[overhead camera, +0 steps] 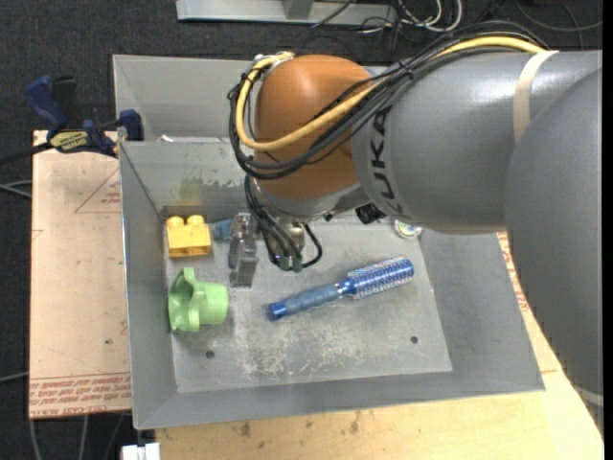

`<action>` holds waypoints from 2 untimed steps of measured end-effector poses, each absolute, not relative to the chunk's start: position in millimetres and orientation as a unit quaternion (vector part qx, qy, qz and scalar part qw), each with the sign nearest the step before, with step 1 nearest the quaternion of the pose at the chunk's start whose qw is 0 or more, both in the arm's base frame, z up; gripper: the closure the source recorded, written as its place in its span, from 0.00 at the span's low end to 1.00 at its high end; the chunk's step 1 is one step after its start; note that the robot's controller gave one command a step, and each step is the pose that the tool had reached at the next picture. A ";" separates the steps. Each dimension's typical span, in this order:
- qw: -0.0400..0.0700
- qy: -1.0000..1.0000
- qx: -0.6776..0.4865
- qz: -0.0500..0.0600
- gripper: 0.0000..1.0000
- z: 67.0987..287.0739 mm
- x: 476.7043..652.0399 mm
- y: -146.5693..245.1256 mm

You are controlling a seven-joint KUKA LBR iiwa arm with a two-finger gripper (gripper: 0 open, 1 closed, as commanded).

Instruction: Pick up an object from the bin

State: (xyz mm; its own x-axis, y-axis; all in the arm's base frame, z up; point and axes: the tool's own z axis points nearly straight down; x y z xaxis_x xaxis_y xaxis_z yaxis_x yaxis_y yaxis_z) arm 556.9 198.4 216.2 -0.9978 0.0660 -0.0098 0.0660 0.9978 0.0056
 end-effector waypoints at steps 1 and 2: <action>-0.002 0.979 0.203 -0.001 1.00 149.0 568.4 193.7; 0.000 0.979 0.203 0.000 0.00 150.8 569.2 194.0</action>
Offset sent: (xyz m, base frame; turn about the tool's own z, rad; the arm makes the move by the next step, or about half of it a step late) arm 0.0122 -0.0047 -0.0647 0.3462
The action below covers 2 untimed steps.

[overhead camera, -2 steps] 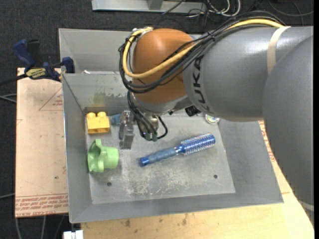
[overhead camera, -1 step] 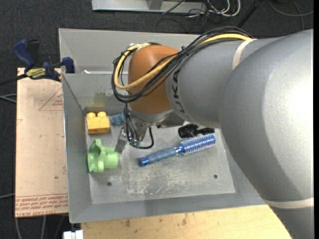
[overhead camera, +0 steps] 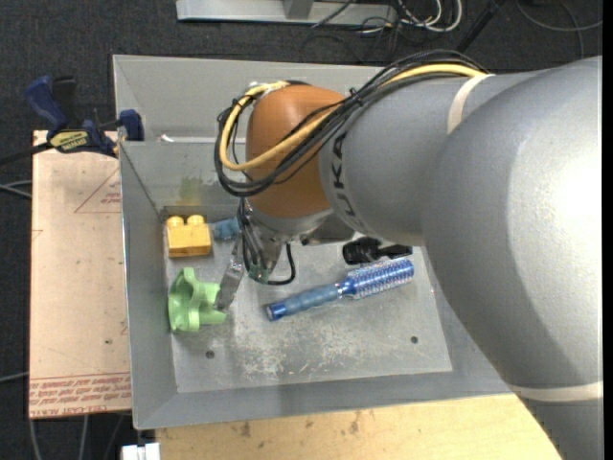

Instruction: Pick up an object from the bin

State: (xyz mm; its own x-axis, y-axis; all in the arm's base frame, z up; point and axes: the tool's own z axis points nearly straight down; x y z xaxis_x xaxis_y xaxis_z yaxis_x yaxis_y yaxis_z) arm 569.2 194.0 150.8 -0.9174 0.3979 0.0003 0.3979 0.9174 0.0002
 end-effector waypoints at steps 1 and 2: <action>0.003 -0.977 -0.215 0.001 0.00 65.1 559.4 240.5; 0.000 -0.976 -0.217 0.000 1.00 69.9 562.7 238.4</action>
Offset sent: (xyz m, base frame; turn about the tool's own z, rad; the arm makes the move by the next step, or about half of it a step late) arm -0.0068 0.0441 -0.0808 0.0312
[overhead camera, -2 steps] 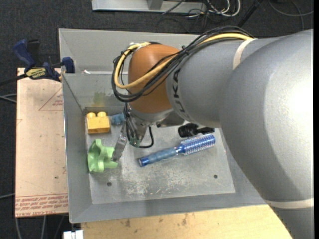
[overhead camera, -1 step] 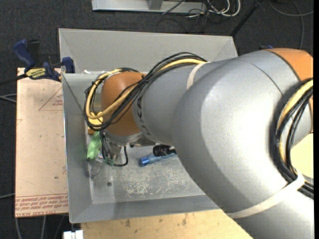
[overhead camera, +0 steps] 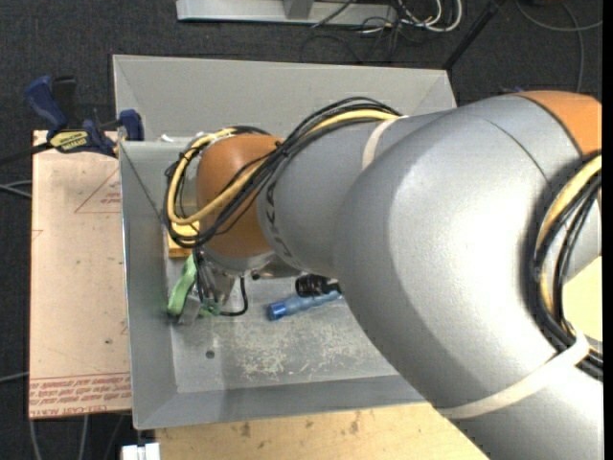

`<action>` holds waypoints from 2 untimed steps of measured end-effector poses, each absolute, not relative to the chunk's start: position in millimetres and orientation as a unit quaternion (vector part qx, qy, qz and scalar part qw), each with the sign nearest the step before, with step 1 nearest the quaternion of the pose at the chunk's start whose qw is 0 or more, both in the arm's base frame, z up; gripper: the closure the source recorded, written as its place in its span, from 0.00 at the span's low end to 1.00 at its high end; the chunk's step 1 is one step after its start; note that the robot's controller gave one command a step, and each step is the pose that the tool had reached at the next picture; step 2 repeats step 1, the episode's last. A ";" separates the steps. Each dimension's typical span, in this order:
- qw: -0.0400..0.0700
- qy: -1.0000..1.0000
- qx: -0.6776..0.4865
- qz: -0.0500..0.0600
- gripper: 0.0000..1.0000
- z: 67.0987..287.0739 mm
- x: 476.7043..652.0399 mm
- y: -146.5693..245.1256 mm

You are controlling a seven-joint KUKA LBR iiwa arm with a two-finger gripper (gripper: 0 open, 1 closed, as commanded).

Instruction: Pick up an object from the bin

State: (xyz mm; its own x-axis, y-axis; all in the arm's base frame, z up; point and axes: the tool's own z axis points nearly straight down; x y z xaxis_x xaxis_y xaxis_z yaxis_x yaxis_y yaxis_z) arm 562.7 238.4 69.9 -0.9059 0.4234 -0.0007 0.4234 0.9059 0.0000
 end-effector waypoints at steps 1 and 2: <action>0.005 0.971 0.238 0.002 1.00 230.8 622.3 213.6; 0.005 0.971 0.238 0.002 1.00 230.8 622.3 213.6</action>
Offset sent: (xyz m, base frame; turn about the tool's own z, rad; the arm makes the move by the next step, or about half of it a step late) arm 0.0569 -0.0249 0.1557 0.0457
